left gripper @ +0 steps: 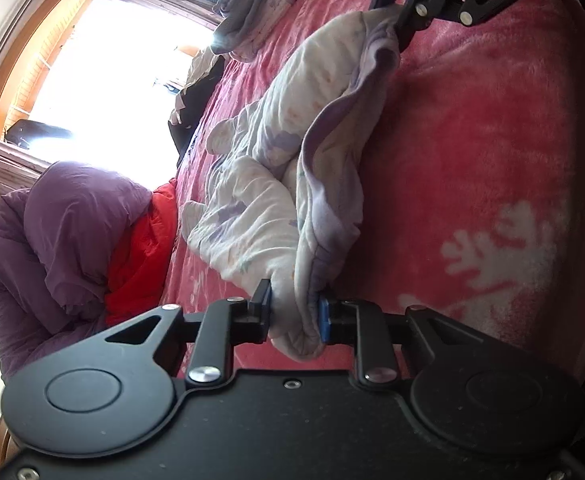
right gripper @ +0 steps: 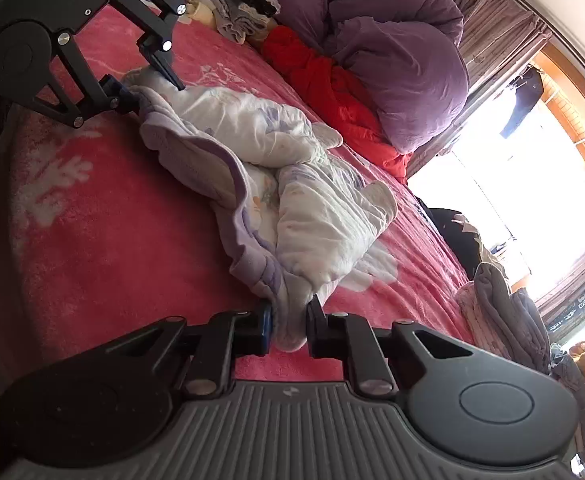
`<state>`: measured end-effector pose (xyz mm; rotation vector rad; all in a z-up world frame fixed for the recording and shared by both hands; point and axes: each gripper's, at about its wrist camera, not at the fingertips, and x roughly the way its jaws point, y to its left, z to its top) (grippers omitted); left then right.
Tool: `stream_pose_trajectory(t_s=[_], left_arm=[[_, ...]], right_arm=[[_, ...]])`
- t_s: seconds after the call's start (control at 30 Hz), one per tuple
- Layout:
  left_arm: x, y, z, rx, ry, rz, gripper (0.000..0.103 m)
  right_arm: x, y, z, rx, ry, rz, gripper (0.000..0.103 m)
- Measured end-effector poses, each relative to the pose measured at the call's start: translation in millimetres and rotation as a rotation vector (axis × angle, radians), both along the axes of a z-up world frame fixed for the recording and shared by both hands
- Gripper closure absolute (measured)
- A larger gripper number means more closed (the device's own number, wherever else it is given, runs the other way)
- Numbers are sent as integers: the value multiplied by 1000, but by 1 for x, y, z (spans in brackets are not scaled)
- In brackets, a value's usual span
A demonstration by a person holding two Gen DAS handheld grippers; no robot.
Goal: Fold clothes
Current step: 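Grasp the garment end with the left gripper and fold it toward the right gripper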
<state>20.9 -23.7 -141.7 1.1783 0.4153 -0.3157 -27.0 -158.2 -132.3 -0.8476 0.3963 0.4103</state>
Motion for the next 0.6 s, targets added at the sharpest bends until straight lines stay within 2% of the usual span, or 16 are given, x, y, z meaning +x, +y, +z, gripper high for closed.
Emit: stream_pose_trajectory(t_s=[0.13, 0.23, 0.37, 0.6], left_arm=[[-14, 1, 12, 8, 35, -13, 82], [-23, 5, 27, -19, 58, -19, 82], [-20, 12, 55, -132, 75, -6, 81], [-7, 29, 89, -326, 120, 6, 81]], right_arm=[[-11, 0, 16, 2, 13, 31, 86], [-24, -2, 28, -13, 23, 49, 86], [-31, -7, 46, 2, -8, 36, 86], [-12, -14, 84, 79, -73, 15, 85]])
